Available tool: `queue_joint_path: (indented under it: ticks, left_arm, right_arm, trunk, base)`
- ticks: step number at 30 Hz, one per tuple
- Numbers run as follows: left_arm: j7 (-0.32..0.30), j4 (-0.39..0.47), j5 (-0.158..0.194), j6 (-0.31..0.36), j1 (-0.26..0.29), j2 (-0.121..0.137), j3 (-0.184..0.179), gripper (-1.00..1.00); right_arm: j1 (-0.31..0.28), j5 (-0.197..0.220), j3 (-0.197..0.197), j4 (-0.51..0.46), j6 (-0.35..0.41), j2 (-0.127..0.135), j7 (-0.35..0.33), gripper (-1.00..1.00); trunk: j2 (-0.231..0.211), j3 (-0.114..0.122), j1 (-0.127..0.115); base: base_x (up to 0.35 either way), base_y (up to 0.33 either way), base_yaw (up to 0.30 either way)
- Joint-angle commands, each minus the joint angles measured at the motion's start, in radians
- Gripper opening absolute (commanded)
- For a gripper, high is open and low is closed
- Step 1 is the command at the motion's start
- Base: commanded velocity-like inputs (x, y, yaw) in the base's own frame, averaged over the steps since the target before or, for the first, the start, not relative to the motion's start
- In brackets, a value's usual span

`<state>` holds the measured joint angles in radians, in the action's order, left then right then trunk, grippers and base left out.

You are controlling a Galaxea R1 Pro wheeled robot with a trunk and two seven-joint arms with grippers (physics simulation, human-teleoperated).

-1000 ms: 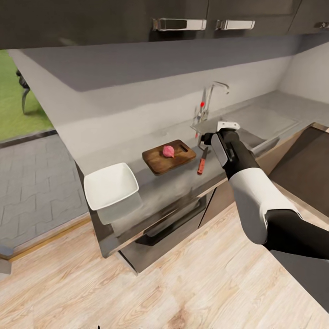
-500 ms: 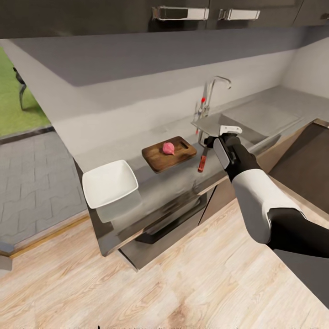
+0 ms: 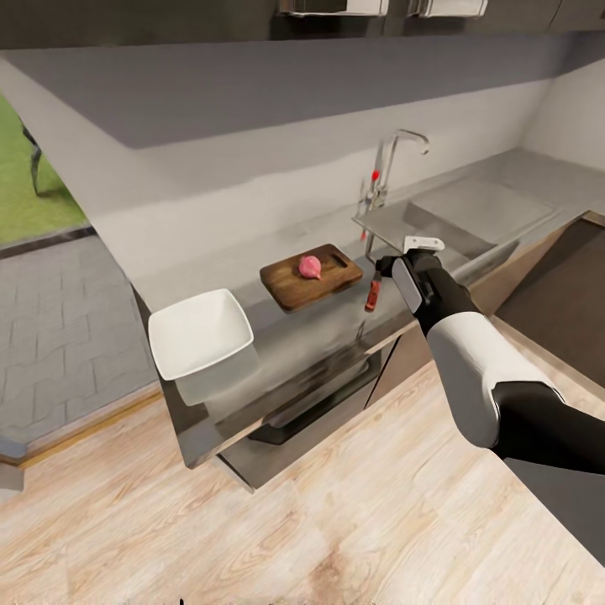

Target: In the kitchen, take the Vidalia onion out of the sink, dice it on the chopping board with the paring knife, put the diced onion into the bowl on the countertop, then place both the paring knife and the chopping board into the sink.

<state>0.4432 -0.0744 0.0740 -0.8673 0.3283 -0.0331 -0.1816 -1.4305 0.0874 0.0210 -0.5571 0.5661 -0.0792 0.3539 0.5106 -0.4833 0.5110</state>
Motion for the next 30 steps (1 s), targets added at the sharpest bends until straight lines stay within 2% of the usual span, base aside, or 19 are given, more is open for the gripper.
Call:
queue_joint_path:
  ticks: [1, 20, 30]
  left_arm:
    - [0.002, -0.004, 0.007, -0.006, 0.002, -0.001, -0.009, 1.0]
    - [0.002, -0.004, 0.007, -0.006, 0.002, -0.001, -0.009, 1.0]
    - [0.002, -0.004, 0.007, -0.006, 0.002, -0.001, -0.009, 1.0]
  right_arm:
    - [-0.001, 0.009, 0.002, 0.0, 0.002, -0.001, 0.007, 1.0]
    - [-0.001, 0.009, 0.001, 0.02, -0.003, -0.002, 0.007, 1.0]
    - [-0.001, 0.012, -0.001, 0.02, -0.005, -0.003, 0.007, 1.0]
  trunk:
    - [0.001, -0.003, 0.0]
    - [0.001, -0.034, 0.0]
    - [0.001, -0.048, 0.0]
  base:
    - [0.0, 0.0, 0.0]
    - [0.0, 0.0, 0.0]
    - [0.0, 0.133, 0.0]
